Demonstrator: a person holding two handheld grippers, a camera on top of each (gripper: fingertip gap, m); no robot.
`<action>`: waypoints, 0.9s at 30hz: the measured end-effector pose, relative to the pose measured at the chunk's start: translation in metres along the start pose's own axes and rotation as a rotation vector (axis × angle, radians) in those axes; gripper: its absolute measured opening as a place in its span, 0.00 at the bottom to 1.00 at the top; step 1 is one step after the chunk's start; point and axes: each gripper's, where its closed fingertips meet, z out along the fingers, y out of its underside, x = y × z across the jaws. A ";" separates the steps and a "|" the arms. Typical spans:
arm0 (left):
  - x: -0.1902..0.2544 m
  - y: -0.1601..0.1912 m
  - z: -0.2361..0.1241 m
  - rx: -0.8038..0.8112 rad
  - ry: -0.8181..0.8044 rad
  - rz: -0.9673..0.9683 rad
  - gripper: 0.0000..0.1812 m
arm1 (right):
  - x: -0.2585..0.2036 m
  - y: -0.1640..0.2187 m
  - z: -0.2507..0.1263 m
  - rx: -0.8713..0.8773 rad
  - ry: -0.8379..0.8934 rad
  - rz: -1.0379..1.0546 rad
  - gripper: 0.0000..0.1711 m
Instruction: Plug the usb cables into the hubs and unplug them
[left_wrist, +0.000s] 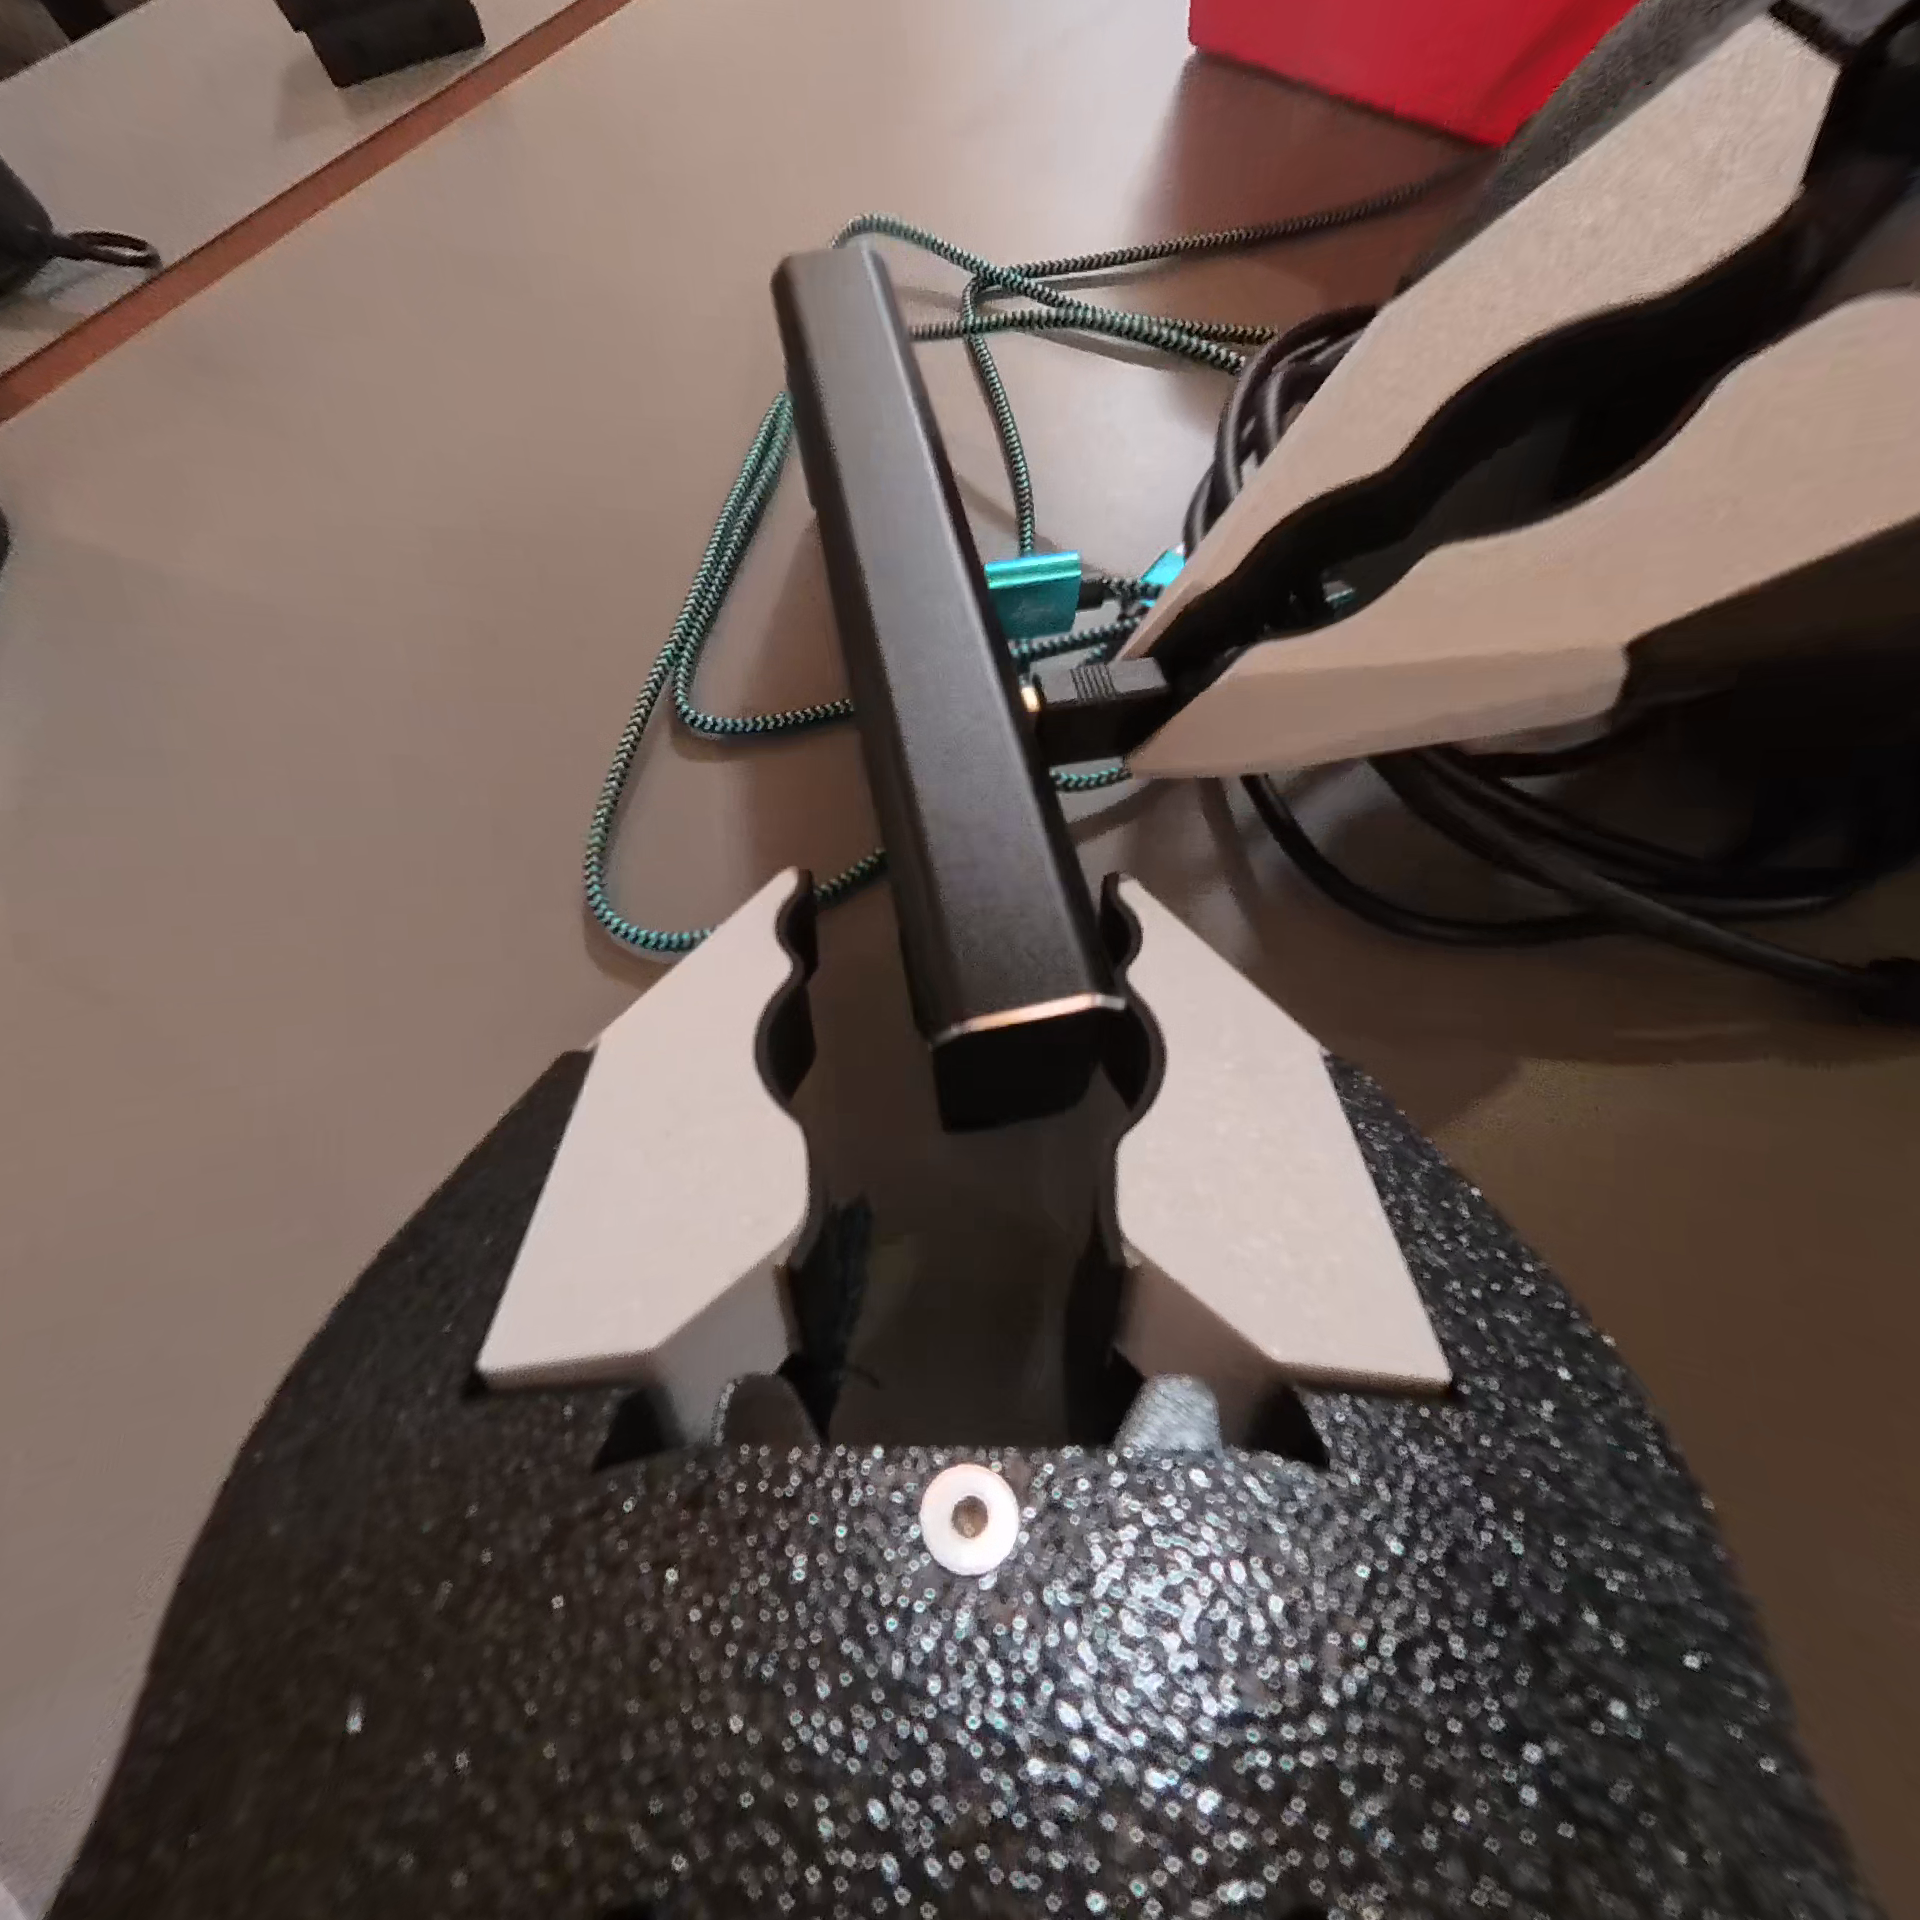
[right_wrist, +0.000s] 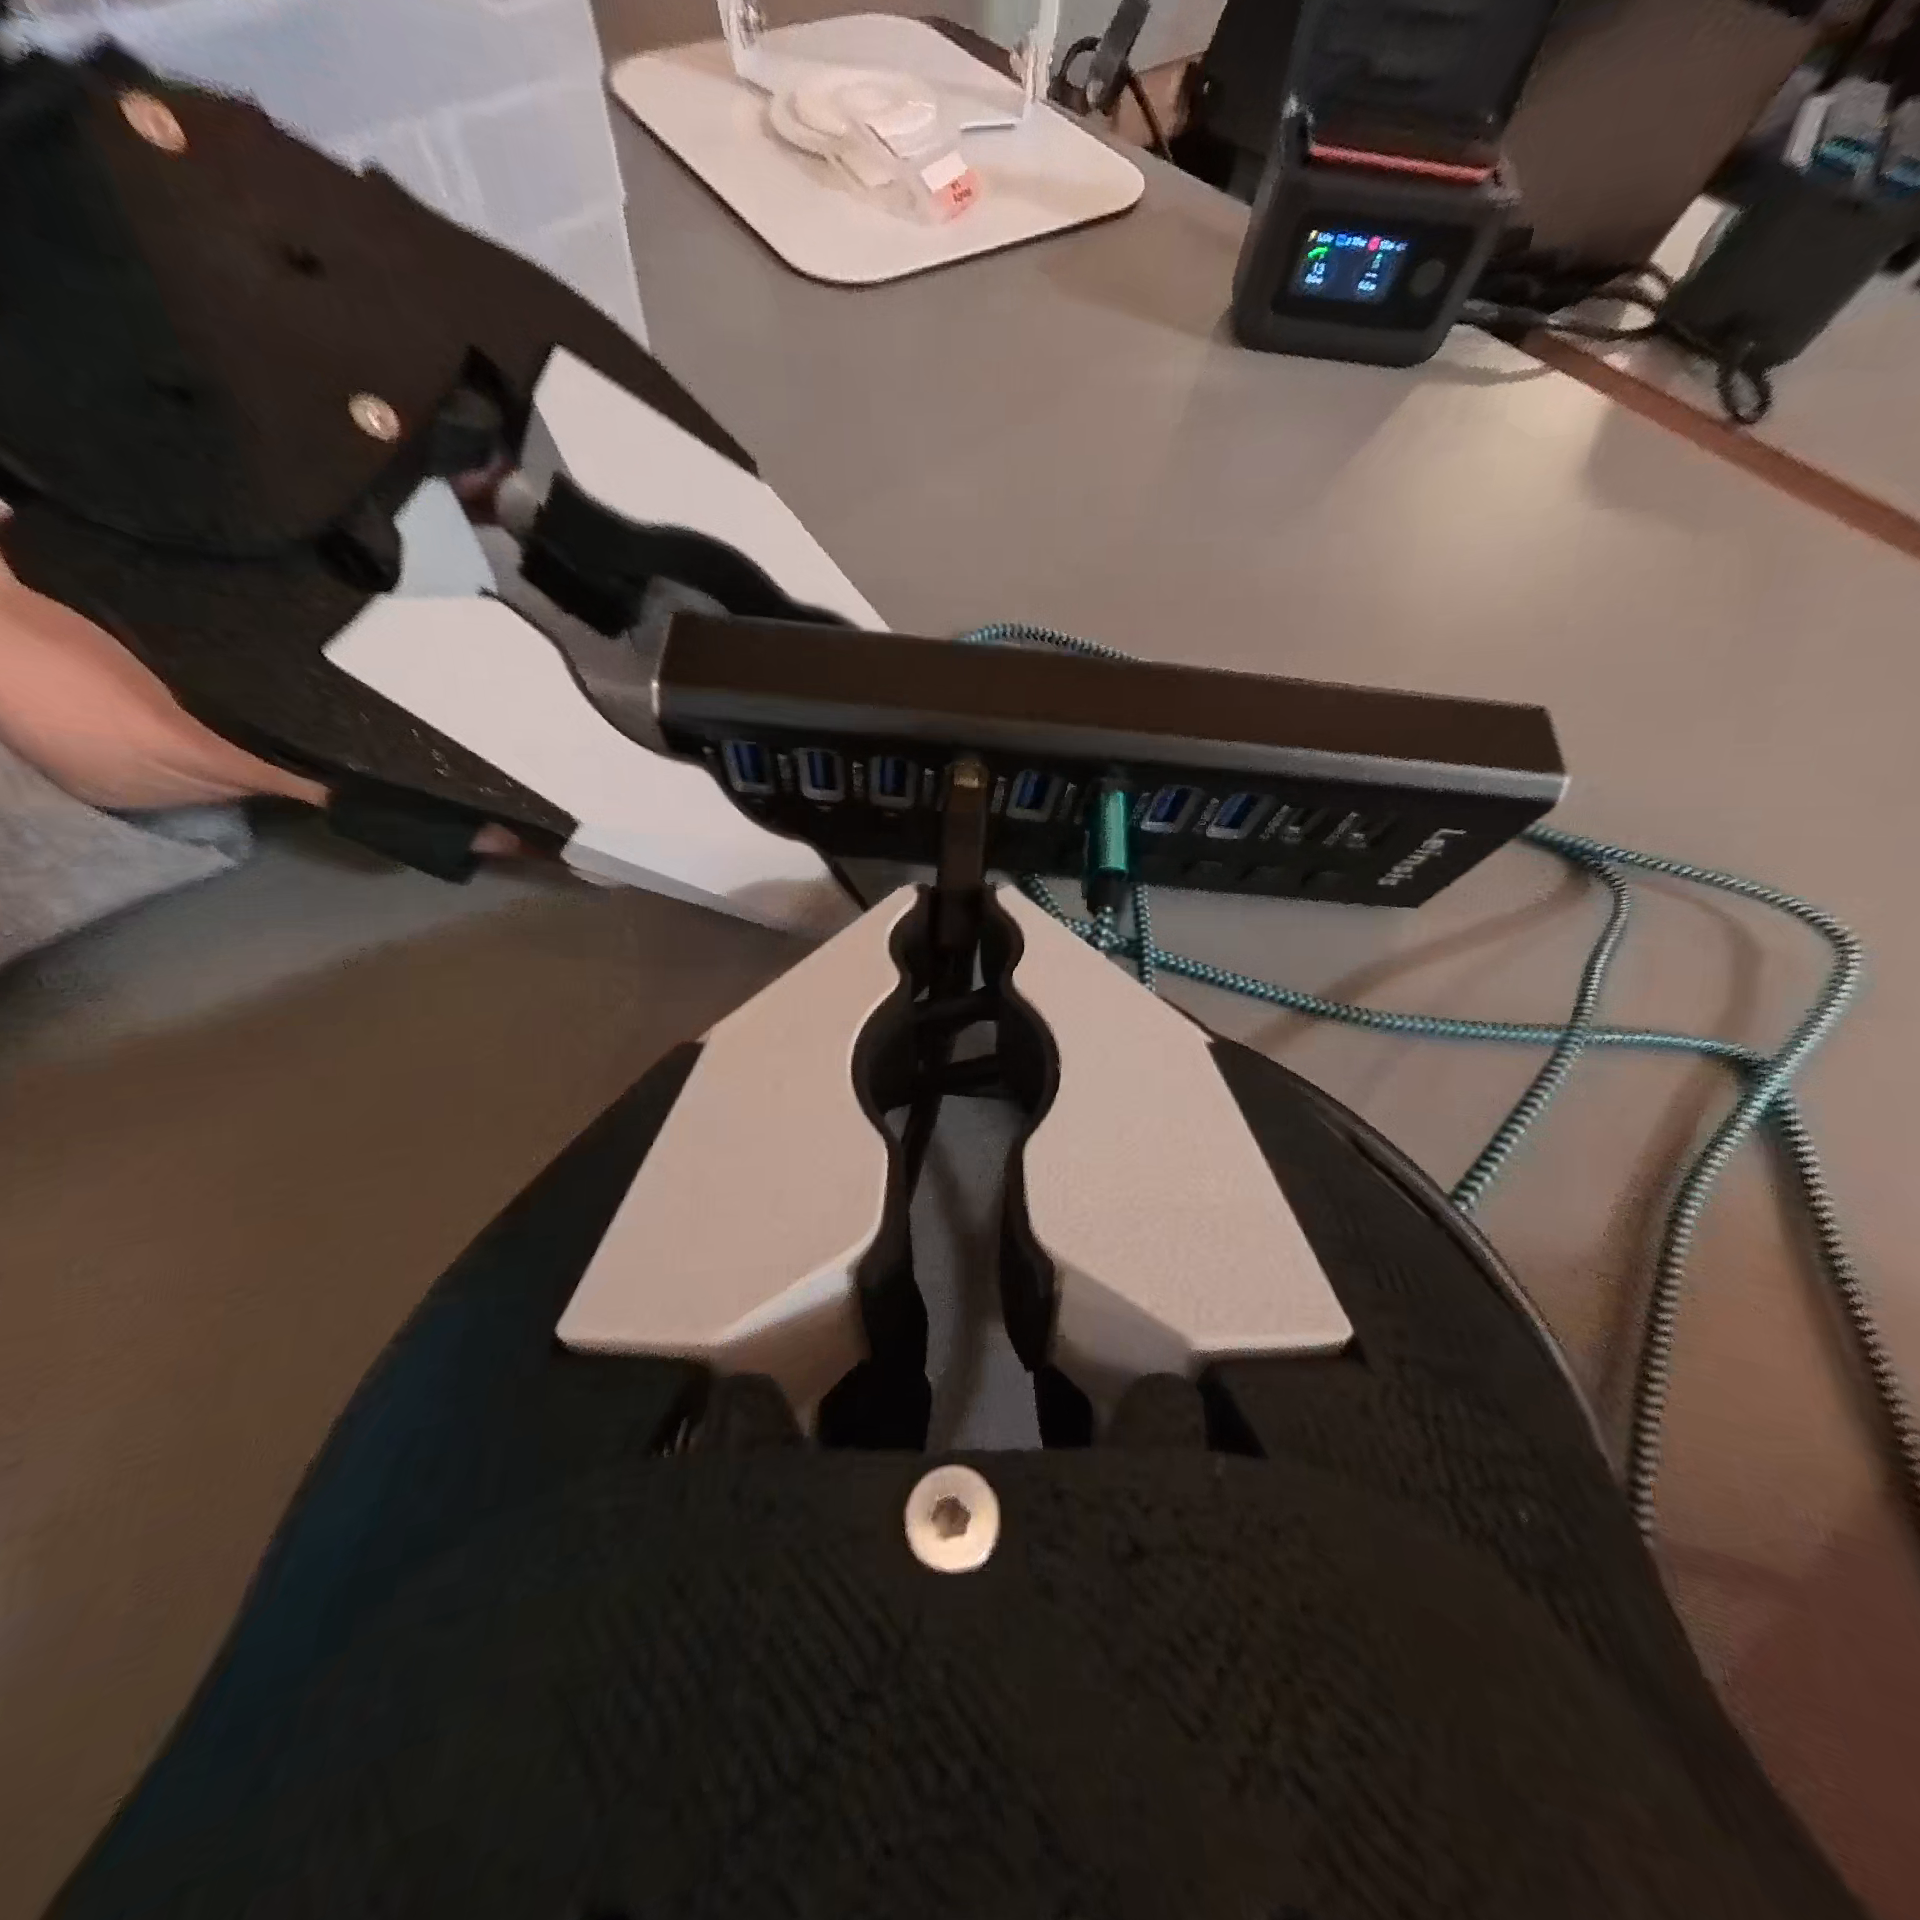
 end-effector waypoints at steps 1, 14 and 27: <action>0.001 0.002 0.002 -0.009 0.003 0.006 0.30 | -0.001 -0.001 -0.001 0.013 -0.027 0.039 0.03; -0.005 -0.003 0.007 -0.004 -0.079 0.035 0.15 | 0.001 -0.012 -0.001 0.080 0.006 0.003 0.11; -0.011 -0.004 0.005 0.006 -0.140 0.095 0.15 | 0.002 -0.012 0.009 0.035 0.005 0.037 0.07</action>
